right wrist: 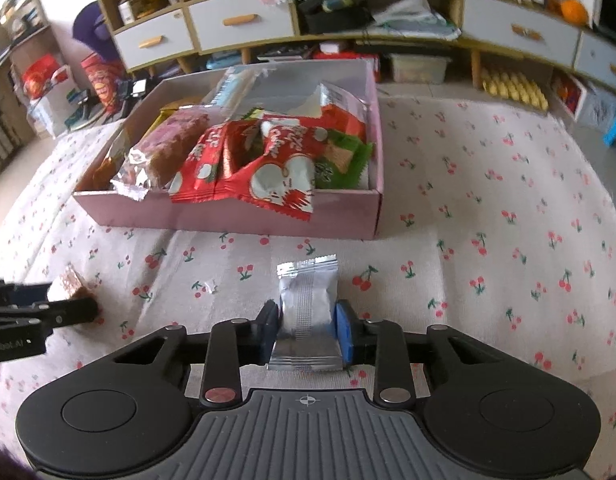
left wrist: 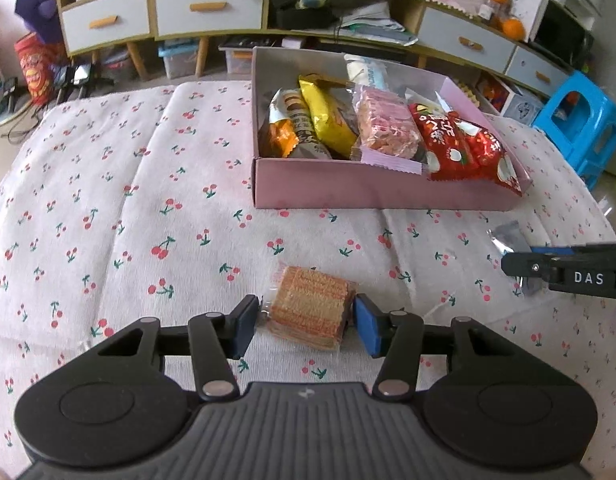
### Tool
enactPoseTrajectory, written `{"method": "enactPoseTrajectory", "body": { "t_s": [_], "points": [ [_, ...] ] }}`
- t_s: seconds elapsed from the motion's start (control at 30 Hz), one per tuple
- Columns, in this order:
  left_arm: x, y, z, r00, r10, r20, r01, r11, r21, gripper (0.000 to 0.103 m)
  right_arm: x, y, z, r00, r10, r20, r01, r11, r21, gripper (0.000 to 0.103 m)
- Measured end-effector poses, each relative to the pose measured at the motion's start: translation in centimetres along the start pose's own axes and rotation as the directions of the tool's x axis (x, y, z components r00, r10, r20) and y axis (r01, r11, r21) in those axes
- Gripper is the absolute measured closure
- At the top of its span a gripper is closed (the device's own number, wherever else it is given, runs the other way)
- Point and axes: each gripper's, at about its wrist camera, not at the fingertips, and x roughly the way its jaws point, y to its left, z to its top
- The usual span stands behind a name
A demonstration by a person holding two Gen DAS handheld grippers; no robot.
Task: Organize snacks
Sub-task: 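Carry both packs into the pink box and open both tools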
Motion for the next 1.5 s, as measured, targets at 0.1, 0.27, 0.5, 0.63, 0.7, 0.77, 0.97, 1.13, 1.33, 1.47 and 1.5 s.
{"method": "enactPoseTrajectory", "body": {
  "t_s": [0.1, 0.27, 0.5, 0.63, 0.7, 0.77, 0.97, 1.13, 1.33, 1.47, 1.5],
  "points": [
    [-0.1, 0.2, 0.2, 1.0, -0.007, -0.017, 0.006, 0.999, -0.031, 0.056, -0.3, -0.2, 0.2, 1.0, 0.006, -0.028, -0.005, 0.999, 0.041, 0.074],
    [-0.2, 0.7, 0.5, 0.999, -0.018, -0.044, 0.015, 0.996, -0.086, 0.056, -1.1, -0.4, 0.5, 0.999, 0.027, -0.037, -0.024, 0.996, 0.082, 0.074],
    [-0.8, 1.4, 0.9, 0.997, -0.044, -0.057, 0.035, 0.987, -0.154, 0.056, -2.0, -0.3, 0.8, 0.997, 0.057, -0.044, -0.052, 0.993, 0.106, 0.074],
    [-1.6, 1.5, 1.1, 0.997, -0.061, -0.04, 0.054, 0.984, -0.169, 0.056, -2.4, 0.0, 0.8, 0.996, 0.069, -0.056, -0.063, 0.992, 0.111, 0.074],
    [-2.0, 1.4, 1.2, 0.997, -0.068, -0.028, 0.062, 0.983, -0.172, 0.056, -2.7, 0.1, 0.9, 0.996, 0.079, -0.05, -0.073, 0.991, 0.115, 0.074],
    [-2.3, 1.5, 1.4, 0.997, -0.072, -0.016, 0.068, 0.982, -0.174, 0.056, -3.1, 0.2, 1.0, 0.995, 0.089, -0.04, -0.084, 0.989, 0.12, 0.074],
    [-3.0, 1.4, 2.1, 0.997, -0.068, 0.029, 0.072, 0.982, -0.174, 0.056, -4.6, 0.1, 2.0, 0.993, 0.113, 0.012, -0.114, 0.981, 0.16, 0.074],
    [-3.0, 1.0, 2.9, 0.997, -0.039, 0.066, 0.05, 0.984, -0.173, 0.056, -5.5, -0.1, 2.9, 0.988, 0.137, 0.067, -0.148, 0.966, 0.212, 0.074],
    [-2.7, 0.5, 4.0, 0.992, -0.021, 0.122, 0.041, 0.986, -0.163, 0.056, -5.5, 0.3, 3.8, 0.981, 0.153, 0.122, -0.179, 0.955, 0.236, 0.074],
    [-2.3, 0.0, 4.9, 0.983, -0.015, 0.183, 0.044, 0.987, -0.154, 0.056, -4.9, 0.4, 4.6, 0.972, 0.161, 0.17, -0.202, 0.945, 0.256, 0.074],
    [-2.2, -0.1, 5.1, 0.979, -0.013, 0.202, 0.045, 0.987, -0.153, 0.056, -4.7, 0.4, 4.8, 0.969, 0.166, 0.183, -0.211, 0.942, 0.262, 0.074]
  ]
}}
